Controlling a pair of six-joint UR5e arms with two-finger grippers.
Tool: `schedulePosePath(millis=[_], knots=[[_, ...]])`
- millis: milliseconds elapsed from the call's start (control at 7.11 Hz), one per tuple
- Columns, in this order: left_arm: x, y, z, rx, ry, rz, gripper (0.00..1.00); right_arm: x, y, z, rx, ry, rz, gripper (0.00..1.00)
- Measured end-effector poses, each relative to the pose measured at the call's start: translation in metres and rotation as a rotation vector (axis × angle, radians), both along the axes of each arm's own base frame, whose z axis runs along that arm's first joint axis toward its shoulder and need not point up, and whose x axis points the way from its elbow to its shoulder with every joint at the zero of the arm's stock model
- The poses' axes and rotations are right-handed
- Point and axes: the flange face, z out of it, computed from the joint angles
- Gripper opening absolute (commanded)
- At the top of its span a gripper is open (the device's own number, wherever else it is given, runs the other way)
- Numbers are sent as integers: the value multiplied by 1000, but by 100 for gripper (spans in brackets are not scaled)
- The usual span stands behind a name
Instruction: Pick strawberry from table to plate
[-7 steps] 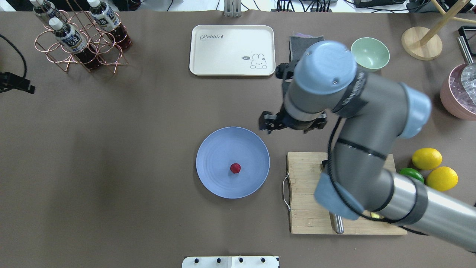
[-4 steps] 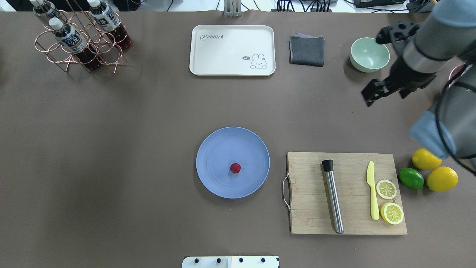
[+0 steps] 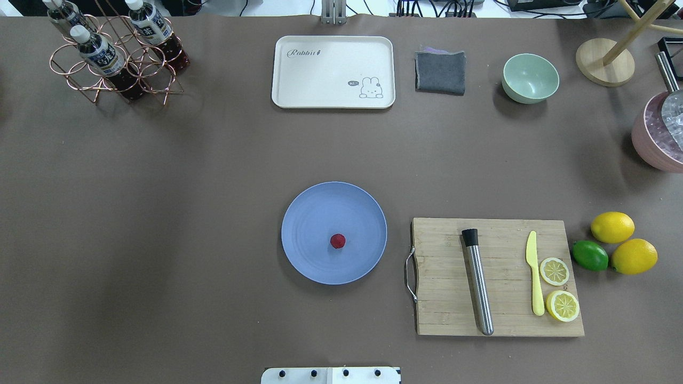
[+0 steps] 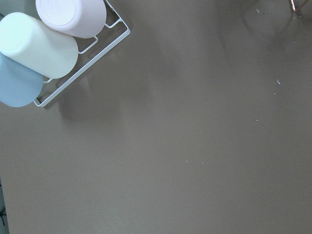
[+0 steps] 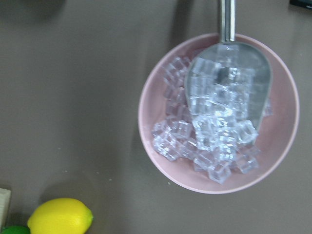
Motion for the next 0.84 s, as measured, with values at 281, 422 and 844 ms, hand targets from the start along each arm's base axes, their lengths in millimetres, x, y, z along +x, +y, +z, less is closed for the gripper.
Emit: schedulePosePath(millis=[281, 422, 844], knots=[[0, 1, 4, -6, 0, 0, 98, 29, 14, 22, -24, -2, 32, 100], [0, 1, 4, -4, 1, -1, 98, 33, 16, 25, -27, -1, 38, 100], [4, -5, 21, 32, 4, -8, 98, 39, 19, 26, -29, -2, 48, 100]])
